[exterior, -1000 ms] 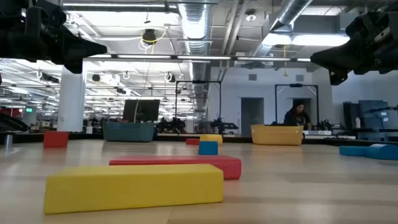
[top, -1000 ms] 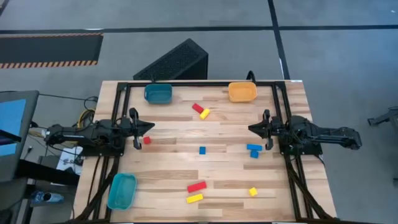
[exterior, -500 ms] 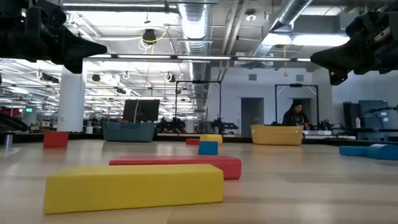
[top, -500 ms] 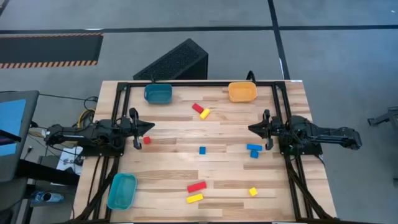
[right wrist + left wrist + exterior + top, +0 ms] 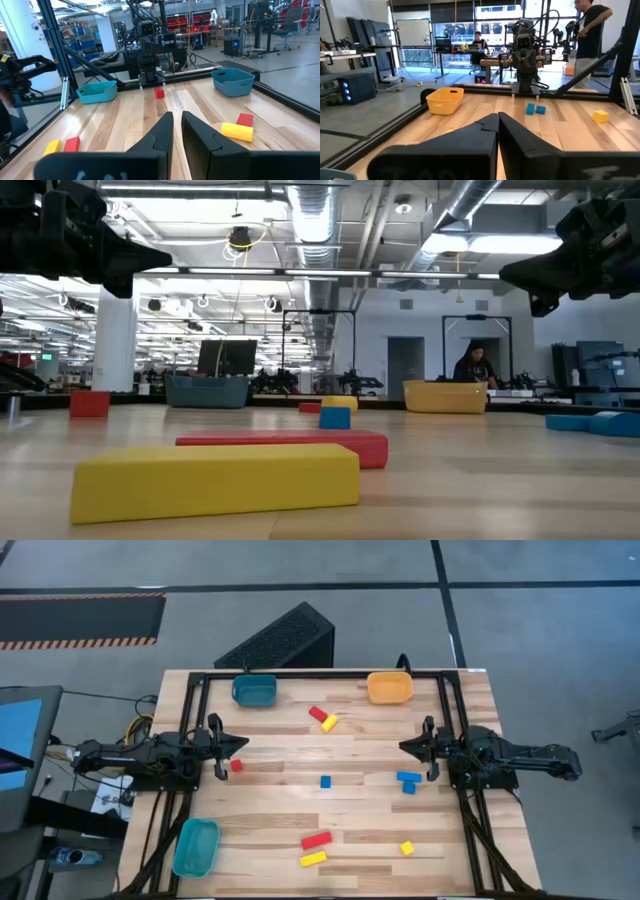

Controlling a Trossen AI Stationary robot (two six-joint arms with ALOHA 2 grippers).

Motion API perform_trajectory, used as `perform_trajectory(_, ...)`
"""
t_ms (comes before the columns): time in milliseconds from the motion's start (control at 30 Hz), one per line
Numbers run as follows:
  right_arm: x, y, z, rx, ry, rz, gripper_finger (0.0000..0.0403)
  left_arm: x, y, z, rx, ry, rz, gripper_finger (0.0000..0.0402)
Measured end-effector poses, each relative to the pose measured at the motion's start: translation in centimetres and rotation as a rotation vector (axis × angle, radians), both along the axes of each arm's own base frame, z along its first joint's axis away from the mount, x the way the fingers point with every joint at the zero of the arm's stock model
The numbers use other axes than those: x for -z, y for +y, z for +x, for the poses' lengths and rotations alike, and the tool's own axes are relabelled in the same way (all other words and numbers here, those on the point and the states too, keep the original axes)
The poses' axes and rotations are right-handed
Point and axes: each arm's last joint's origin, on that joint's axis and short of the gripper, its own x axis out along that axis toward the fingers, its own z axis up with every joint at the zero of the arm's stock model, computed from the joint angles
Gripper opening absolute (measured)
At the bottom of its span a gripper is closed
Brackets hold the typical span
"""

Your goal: Sort & place blocks by color

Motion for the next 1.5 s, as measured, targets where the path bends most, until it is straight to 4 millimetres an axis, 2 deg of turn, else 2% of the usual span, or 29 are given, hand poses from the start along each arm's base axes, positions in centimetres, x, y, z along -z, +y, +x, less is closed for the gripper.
perform_trajectory(267,0.0,0.0,0.0,0.000,0.000,0.000,0.0066,-0.1,0.0,0.0,0.000,-0.012,-0.001,0.0000)
perform_trajectory(467,0.0,0.0,0.0,0.000,0.000,0.000,0.0066,-1.1,0.0,-0.1,-0.003,-0.130,-0.048,0.0000)
perform_trajectory(567,0.0,0.0,0.0,0.000,0.001,0.000,0.0066,-2.1,0.2,-0.4,-0.059,-0.240,-0.080,0.0000)
perform_trajectory(633,0.0,0.0,0.0,0.002,0.004,-0.027,0.0066,-2.8,0.4,-0.7,-0.126,-0.327,-0.129,0.0000)
perform_trajectory(767,-0.3,-0.1,0.0,0.025,-0.007,-0.202,0.0066,-3.4,0.9,-1.2,-0.253,-0.463,-0.313,0.0000)
perform_trajectory(867,-1.7,-0.2,-0.1,0.067,-0.151,-0.245,0.0066,-3.2,1.0,-1.2,-0.276,-0.506,-0.439,0.0000)
perform_trajectory(967,-2.9,-0.8,-0.4,0.193,-0.277,-0.098,0.0066,-3.0,1.0,-1.0,-0.227,-0.565,-0.635,0.0000)
perform_trajectory(1100,-3.0,-2.0,-0.6,0.468,-0.349,0.316,0.0066,-2.7,0.9,-0.5,-0.153,-0.581,-0.814,0.0000)
perform_trajectory(1167,-3.1,-2.5,-0.5,0.529,-0.395,0.436,0.0066,-2.6,0.8,-0.1,-0.139,-0.574,-0.863,0.0000)
perform_trajectory(1300,-3.2,-2.9,0.3,0.447,-0.340,0.534,0.0066,-3.0,0.8,0.8,-0.156,-0.531,-0.884,0.0000)
perform_trajectory(1500,-6.3,-3.6,1.9,0.454,-0.271,0.469,0.0066,-4.1,1.1,2.1,-0.330,-0.479,-0.800,0.0000)
